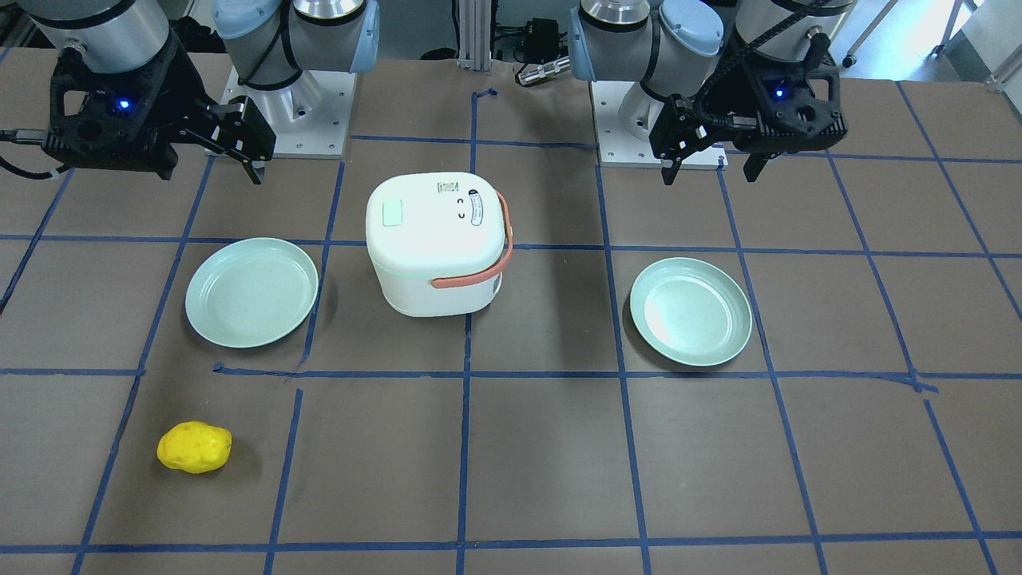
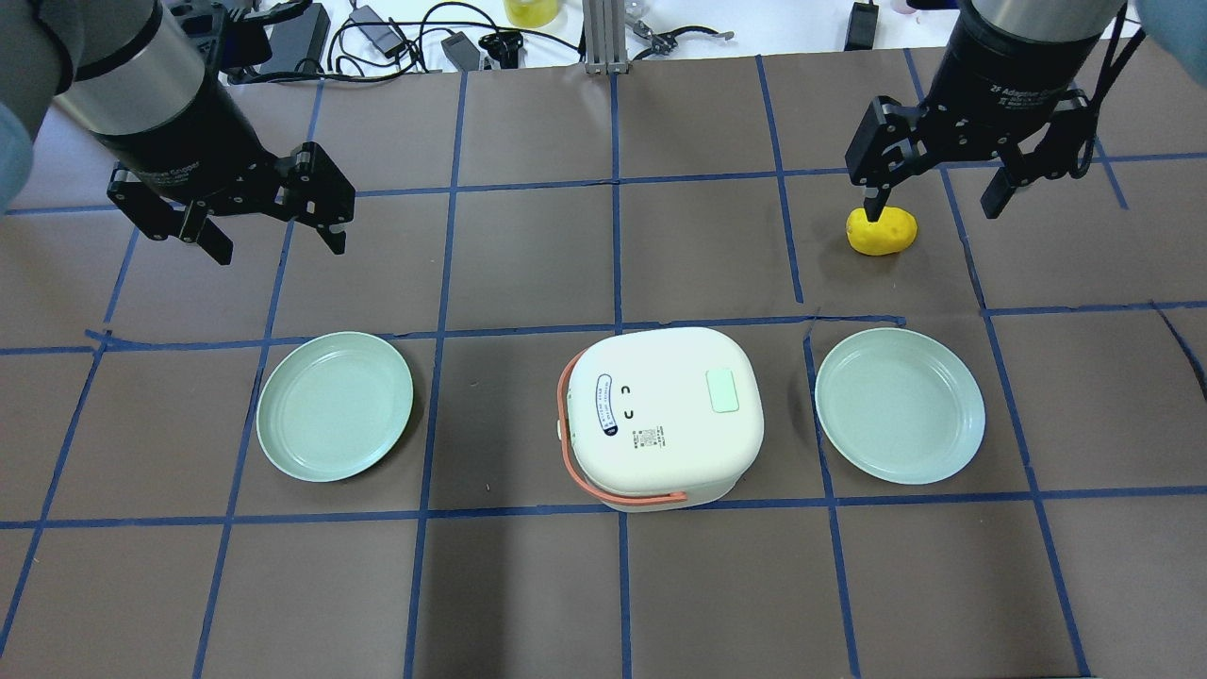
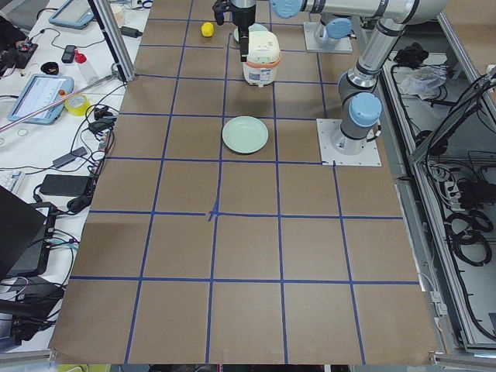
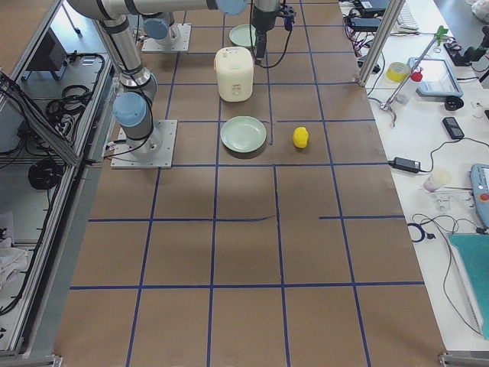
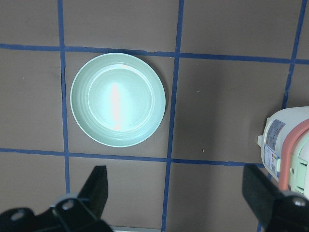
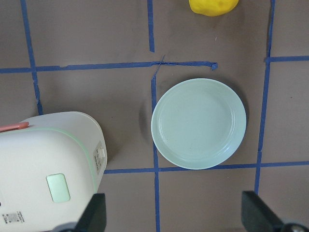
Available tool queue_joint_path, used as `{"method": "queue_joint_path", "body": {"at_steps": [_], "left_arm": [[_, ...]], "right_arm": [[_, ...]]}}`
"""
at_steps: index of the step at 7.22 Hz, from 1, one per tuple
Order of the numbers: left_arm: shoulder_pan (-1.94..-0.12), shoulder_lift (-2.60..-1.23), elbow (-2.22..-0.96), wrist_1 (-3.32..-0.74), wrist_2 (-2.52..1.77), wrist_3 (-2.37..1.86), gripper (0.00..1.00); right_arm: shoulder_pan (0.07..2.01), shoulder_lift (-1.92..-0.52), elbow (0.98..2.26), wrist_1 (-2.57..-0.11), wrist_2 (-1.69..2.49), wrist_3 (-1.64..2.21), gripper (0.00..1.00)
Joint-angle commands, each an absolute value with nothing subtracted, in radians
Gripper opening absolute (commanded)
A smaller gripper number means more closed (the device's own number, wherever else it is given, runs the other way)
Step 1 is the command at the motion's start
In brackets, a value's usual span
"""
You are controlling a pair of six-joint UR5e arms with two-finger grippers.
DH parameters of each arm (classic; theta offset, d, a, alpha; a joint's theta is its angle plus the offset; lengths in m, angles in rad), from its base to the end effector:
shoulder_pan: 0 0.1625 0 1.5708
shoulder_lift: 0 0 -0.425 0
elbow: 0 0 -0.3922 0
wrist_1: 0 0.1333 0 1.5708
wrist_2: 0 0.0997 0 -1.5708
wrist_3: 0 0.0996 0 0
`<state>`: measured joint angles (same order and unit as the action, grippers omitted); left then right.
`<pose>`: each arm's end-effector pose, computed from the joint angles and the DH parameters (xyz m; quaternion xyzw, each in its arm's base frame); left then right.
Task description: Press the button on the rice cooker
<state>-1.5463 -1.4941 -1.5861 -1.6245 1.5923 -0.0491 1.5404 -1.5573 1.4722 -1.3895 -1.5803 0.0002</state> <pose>-0.1199 -0.4624 0.5115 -0.0368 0.9993 -0.0040 0.0107 0.1175 -0.4900 0.5121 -0.0151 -0.9987 -0.0481 0.0040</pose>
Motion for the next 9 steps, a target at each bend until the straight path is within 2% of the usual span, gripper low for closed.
{"method": "queue_joint_path", "body": {"at_steps": [1, 9], "left_arm": [[-1.546, -1.494, -1.586, -1.624, 1.592, -0.049, 1.00], [-1.546, -1.494, -1.586, -1.624, 1.592, -0.049, 1.00]], "right_arm": [[1.540, -1.554, 1.474, -1.393, -1.578, 0.000, 1.00], [1.539, -1.554, 1.470, -1.425, -1.585, -0.034, 1.00]]}}
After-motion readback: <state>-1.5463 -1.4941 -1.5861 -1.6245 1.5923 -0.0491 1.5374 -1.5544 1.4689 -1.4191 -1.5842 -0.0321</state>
